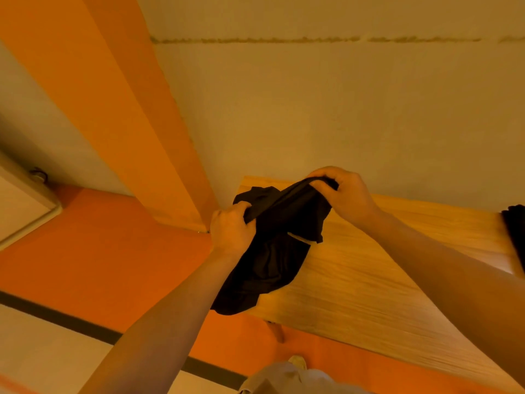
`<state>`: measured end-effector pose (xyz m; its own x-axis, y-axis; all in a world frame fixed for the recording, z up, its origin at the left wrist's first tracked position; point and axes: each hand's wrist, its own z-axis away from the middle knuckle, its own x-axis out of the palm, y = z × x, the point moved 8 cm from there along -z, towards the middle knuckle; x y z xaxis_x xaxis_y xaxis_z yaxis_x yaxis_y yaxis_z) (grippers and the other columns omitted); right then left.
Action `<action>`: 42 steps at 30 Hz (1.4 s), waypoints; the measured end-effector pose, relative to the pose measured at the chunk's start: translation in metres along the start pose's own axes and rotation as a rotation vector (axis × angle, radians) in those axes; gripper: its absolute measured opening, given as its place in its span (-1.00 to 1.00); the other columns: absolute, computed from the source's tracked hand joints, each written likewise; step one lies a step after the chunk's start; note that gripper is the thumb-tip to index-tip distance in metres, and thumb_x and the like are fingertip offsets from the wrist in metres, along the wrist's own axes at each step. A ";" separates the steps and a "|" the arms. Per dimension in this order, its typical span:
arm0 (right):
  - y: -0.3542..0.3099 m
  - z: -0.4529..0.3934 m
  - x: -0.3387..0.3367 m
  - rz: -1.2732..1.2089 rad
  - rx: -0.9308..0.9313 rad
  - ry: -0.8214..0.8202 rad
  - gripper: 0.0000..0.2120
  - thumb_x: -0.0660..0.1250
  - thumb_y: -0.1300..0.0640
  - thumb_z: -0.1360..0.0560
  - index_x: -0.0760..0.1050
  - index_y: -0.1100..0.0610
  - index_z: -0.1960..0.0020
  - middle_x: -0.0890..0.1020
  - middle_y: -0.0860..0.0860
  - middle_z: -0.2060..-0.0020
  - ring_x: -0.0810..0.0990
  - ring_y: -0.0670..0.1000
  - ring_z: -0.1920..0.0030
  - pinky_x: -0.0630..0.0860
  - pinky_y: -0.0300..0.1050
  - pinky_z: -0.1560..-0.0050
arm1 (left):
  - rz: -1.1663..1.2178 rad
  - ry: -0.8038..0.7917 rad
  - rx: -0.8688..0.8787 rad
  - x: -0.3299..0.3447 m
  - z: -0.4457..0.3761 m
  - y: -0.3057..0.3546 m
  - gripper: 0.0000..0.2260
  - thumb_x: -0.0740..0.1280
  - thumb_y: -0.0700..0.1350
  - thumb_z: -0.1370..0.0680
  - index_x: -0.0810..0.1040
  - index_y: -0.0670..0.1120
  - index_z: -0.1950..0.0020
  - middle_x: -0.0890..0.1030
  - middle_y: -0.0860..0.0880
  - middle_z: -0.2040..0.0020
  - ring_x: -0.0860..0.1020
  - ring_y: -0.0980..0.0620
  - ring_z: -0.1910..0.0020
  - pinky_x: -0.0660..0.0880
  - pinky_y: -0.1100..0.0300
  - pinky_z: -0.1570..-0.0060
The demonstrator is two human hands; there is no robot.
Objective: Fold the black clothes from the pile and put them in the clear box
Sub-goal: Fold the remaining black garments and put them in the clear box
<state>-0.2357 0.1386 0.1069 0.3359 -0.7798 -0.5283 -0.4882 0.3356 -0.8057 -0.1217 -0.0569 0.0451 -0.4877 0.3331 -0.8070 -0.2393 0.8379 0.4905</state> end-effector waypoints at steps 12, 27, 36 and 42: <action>0.059 -0.005 -0.050 0.168 0.096 0.111 -0.82 0.29 0.23 -0.56 0.62 0.17 -0.10 0.60 -0.04 0.06 0.53 -0.07 0.00 0.37 -0.47 0.07 | -0.107 -0.032 -0.114 -0.038 0.000 -0.056 -0.80 0.36 -0.17 -0.52 0.64 -0.10 -0.13 0.66 -0.07 0.21 0.57 -0.05 0.33 0.41 0.20 0.35; 0.064 -0.013 -0.069 0.150 0.163 0.162 -0.81 0.25 0.26 -0.57 0.60 0.18 -0.12 0.60 0.00 0.06 0.52 -0.05 0.03 0.33 -0.62 0.19 | 0.225 -0.075 -0.151 -0.077 -0.030 -0.060 -0.89 0.33 -0.25 -0.55 0.62 -0.12 -0.02 0.60 -0.02 0.16 0.54 0.07 0.22 0.37 0.37 0.31; 0.013 -0.031 -0.047 -0.030 0.074 0.082 -0.87 0.33 0.26 -0.53 0.59 0.08 0.00 0.61 -0.12 0.16 0.59 -0.20 0.14 0.52 -0.41 0.12 | 0.334 -0.345 -0.065 -0.055 -0.070 0.030 -0.67 0.16 -0.04 -0.65 0.50 -0.27 0.13 0.50 -0.20 0.28 0.47 -0.07 0.32 0.40 0.06 0.30; -0.027 -0.057 -0.079 -0.044 -0.019 0.139 -0.89 0.32 0.26 -0.54 0.58 0.10 0.01 0.60 -0.16 0.16 0.55 -0.38 0.21 0.48 -0.46 0.16 | 0.267 -0.434 0.102 -0.058 -0.115 0.104 -0.68 0.19 0.06 -0.62 0.45 -0.11 0.23 0.47 0.02 0.35 0.45 0.10 0.39 0.37 0.23 0.36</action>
<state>-0.2950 0.1615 0.1856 0.2429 -0.8596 -0.4496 -0.4913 0.2906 -0.8211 -0.2145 -0.0386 0.1804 -0.1222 0.6718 -0.7306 -0.0601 0.7297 0.6811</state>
